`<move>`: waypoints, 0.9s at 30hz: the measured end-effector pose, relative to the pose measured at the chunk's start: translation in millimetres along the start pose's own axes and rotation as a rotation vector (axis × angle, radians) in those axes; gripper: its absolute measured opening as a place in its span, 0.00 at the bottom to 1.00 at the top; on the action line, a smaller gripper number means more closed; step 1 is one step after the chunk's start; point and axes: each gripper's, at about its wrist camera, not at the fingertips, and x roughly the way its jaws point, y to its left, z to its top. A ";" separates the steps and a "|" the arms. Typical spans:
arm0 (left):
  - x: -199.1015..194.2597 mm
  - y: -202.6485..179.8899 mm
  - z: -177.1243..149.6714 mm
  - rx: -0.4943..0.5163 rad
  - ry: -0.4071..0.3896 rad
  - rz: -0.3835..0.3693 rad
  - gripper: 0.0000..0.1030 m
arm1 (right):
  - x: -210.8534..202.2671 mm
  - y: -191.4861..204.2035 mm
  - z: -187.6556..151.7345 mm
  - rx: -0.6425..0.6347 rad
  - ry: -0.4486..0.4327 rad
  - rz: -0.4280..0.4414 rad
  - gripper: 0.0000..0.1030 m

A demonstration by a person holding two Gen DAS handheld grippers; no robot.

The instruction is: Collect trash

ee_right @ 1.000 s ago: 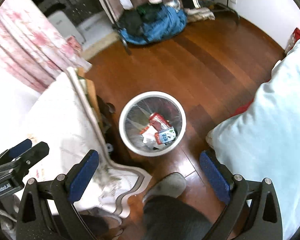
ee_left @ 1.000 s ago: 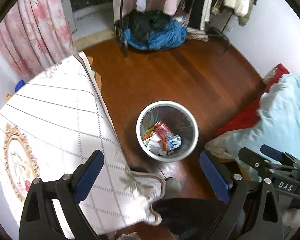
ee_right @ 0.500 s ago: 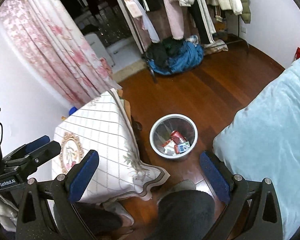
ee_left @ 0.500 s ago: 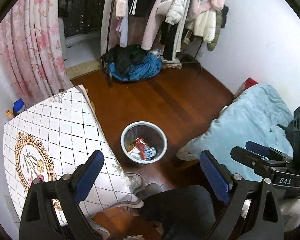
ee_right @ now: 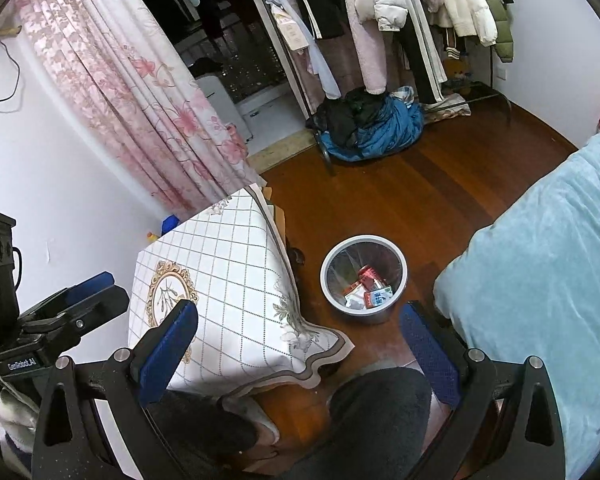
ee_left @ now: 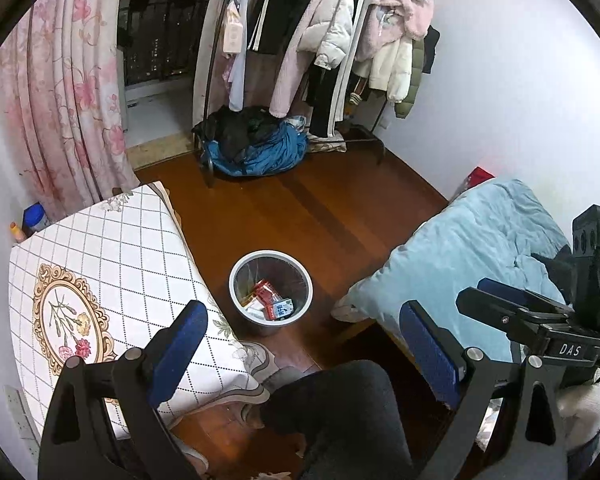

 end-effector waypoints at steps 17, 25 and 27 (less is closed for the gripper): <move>-6.3 4.0 -4.7 -0.006 -0.002 0.012 1.00 | 4.6 1.4 2.1 -0.006 0.030 0.003 1.00; -5.3 5.0 -5.7 -0.010 0.008 0.006 1.00 | 4.4 2.7 2.9 -0.012 0.032 -0.002 1.00; -4.4 6.0 -6.2 -0.011 0.016 0.001 1.00 | 4.3 3.3 2.9 -0.010 0.029 -0.005 1.00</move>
